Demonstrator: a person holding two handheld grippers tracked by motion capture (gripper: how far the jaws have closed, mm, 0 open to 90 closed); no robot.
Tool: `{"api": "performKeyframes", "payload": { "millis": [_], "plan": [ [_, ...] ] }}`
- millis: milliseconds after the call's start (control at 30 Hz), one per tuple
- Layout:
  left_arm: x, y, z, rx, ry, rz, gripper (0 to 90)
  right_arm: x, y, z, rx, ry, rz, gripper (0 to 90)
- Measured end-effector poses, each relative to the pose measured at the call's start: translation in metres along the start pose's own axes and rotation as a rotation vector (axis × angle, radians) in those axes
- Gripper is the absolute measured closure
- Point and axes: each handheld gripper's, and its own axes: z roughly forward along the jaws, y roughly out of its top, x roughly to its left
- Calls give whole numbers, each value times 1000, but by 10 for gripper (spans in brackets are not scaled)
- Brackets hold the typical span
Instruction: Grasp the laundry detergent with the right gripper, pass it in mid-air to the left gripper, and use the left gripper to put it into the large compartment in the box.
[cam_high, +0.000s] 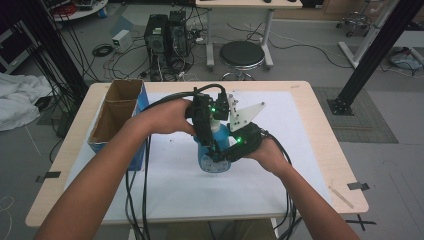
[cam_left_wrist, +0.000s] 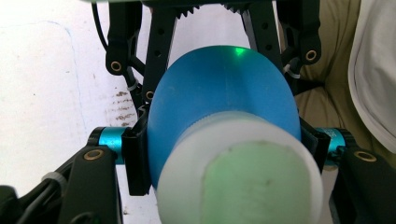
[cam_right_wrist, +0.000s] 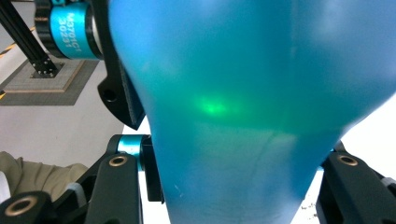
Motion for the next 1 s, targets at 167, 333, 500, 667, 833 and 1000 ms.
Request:
{"api": "performKeyframes", "payload": {
  "millis": [167, 333, 500, 667, 833, 1000],
  "plan": [
    [-1, 0, 0, -1, -2, 12, 377, 1, 0, 0, 1, -1, -3, 457],
    [-2, 2, 0, 0, 4, 17, 379, 2, 0, -1, 3, -3, -4, 457],
    [-4, 3, -1, 7, 11, 20, 380, 3, 0, -3, 3, -6, -17, 457],
    [-6, 4, -2, 18, 12, 27, 381, 4, 2, -3, 8, 2, -17, 385],
    [-7, 0, -5, 21, 22, 19, 381, 3, 0, -12, 58, -14, 15, 211],
    [-6, -9, -9, 23, 33, -7, 380, 3, -11, -45, 109, -92, 58, 98]
  ]
}}
